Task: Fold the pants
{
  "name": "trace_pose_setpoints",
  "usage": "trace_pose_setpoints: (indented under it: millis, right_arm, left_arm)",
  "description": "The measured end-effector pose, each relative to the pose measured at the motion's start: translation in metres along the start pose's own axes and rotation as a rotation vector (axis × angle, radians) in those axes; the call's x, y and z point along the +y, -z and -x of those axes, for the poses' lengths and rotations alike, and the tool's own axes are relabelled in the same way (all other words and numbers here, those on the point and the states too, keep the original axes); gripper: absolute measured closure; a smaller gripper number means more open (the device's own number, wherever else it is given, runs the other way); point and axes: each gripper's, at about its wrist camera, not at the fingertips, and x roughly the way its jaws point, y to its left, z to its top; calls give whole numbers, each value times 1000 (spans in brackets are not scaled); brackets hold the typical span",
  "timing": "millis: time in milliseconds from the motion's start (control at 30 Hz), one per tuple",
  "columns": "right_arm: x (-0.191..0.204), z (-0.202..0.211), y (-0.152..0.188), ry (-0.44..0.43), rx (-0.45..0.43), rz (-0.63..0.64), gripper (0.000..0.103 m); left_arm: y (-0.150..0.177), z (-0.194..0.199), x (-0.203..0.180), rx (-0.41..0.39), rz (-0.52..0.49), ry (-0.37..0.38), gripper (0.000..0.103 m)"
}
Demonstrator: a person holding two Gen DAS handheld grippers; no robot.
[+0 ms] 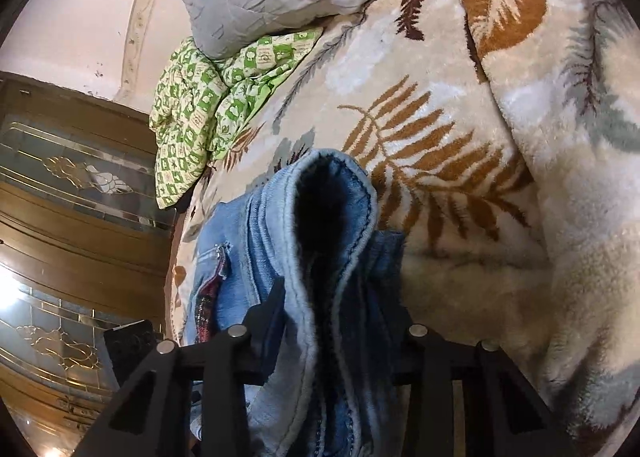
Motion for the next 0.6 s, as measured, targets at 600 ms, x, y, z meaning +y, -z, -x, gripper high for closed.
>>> trace_pose_setpoints:
  millis: [600]
  right_arm:
    - [68, 44, -10, -98, -134, 139, 83]
  left_arm:
    - [-24, 57, -26, -109, -125, 37, 77]
